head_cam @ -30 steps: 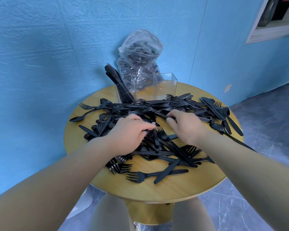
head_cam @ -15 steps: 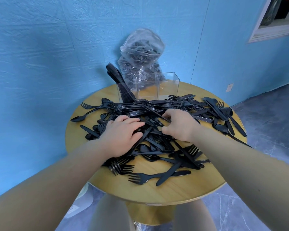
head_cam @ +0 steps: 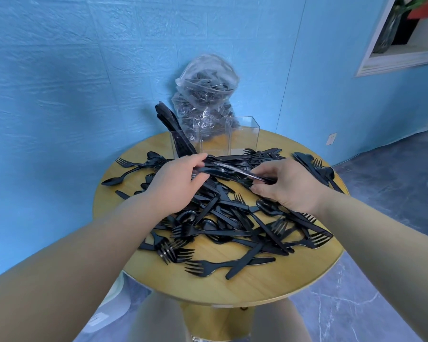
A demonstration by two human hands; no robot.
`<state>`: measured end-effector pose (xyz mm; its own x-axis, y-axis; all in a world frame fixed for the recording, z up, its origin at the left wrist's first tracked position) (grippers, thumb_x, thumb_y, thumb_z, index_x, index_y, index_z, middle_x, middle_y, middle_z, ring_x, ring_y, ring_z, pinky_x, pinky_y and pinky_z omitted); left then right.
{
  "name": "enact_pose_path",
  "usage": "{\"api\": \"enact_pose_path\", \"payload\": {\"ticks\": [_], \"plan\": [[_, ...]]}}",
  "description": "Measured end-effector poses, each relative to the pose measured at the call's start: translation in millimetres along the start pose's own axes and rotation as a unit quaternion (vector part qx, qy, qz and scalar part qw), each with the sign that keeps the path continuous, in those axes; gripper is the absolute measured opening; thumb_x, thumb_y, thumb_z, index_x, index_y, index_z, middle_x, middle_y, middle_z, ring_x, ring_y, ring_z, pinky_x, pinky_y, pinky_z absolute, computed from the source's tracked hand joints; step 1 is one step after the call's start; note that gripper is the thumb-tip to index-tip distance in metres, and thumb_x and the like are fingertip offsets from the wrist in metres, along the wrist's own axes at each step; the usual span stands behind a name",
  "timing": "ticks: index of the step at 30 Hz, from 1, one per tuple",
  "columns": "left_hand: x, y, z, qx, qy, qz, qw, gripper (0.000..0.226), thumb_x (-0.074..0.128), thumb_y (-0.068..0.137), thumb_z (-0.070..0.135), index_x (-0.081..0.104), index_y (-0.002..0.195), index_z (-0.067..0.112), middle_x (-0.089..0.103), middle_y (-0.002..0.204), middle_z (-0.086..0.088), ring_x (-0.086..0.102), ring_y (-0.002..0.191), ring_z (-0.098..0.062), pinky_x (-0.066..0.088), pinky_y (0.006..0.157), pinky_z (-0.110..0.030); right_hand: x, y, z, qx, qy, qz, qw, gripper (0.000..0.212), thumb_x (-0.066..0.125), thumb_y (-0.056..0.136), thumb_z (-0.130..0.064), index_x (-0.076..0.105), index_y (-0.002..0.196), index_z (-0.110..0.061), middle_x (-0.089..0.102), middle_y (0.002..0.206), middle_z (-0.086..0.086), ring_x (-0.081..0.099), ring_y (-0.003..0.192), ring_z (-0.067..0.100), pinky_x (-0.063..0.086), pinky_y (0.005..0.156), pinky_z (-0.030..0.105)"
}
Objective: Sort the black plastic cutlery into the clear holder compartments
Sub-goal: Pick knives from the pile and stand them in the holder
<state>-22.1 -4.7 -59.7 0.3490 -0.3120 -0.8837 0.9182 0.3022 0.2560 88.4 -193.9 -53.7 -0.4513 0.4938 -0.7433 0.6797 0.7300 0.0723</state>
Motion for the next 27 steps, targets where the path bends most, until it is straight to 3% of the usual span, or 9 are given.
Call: {"api": "enact_pose_path", "payload": {"ticks": [3,5,11,18,22,27], "plan": [[-5.1,-5.9,0.1,-0.026,-0.060,-0.009,0.998,0.048,0.056,0.093,0.036,0.046,0.140,0.028,0.063,0.109,0.015,0.058,0.094,0.000,0.037,0.080,-0.013,2.2,-1.2,-2.7,-0.017,-0.036,0.018,0.999,0.032,0.067,0.086,-0.022,0.065,0.118,-0.019,0.068,0.110,-0.006,0.061,0.103,0.007,0.042,0.102,0.025],[-8.9,-8.1,-1.6,-0.035,-0.089,-0.008,0.995,0.051,0.061,0.089,0.039,0.048,0.137,0.028,0.062,0.100,0.020,0.059,0.088,0.003,0.038,0.074,-0.010,5.1,-3.0,-7.1,-0.045,-0.072,0.032,0.996,0.029,0.064,0.089,-0.022,0.065,0.118,-0.020,0.069,0.110,-0.007,0.061,0.103,0.008,0.043,0.100,0.027],[-20.2,-12.3,-3.1,-0.081,-0.140,0.008,0.987,0.058,0.065,0.085,0.044,0.046,0.137,0.029,0.059,0.100,0.019,0.059,0.091,-0.001,0.037,0.072,-0.009,20.7,-1.4,-16.3,-0.126,-0.164,0.051,0.977,0.033,0.051,0.095,-0.024,0.058,0.127,-0.025,0.071,0.107,-0.006,0.065,0.097,0.016,0.050,0.088,0.033],[-26.8,-13.2,-5.1,-0.106,-0.147,0.045,0.982,0.039,0.065,0.088,0.033,0.060,0.125,0.024,0.063,0.107,0.009,0.057,0.093,-0.003,0.037,0.083,-0.017,23.5,0.2,-22.0,-0.137,-0.143,0.071,0.978,0.030,0.054,0.095,-0.026,0.061,0.124,-0.022,0.071,0.106,-0.005,0.064,0.096,0.014,0.048,0.088,0.026],[-29.2,-13.8,-5.8,-0.120,-0.194,0.052,0.972,0.028,0.065,0.089,0.024,0.065,0.117,0.022,0.067,0.082,0.015,0.058,0.076,0.009,0.038,0.070,-0.006,27.2,-0.3,-21.7,-0.121,-0.112,0.070,0.984,0.030,0.051,0.096,-0.032,0.060,0.123,-0.021,0.071,0.099,-0.003,0.064,0.092,0.014,0.045,0.081,0.022],[-30.1,-13.3,-6.2,-0.144,-0.256,0.053,0.954,0.017,0.062,0.090,0.018,0.062,0.106,0.023,0.070,0.077,0.012,0.063,0.068,0.006,0.043,0.058,-0.005,32.7,0.9,-22.8,-0.127,-0.118,0.070,0.982,0.033,0.051,0.097,-0.029,0.058,0.128,-0.020,0.072,0.099,-0.001,0.065,0.093,0.015,0.049,0.087,0.028]]}}
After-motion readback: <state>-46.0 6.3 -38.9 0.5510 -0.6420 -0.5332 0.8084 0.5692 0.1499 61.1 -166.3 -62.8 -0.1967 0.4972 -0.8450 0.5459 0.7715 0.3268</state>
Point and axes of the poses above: each hand's wrist, its own y-axis towards the middle knuckle, its own x-axis out of the palm, z = x × y, the point moved 3 cm from there along y, towards the middle knuckle
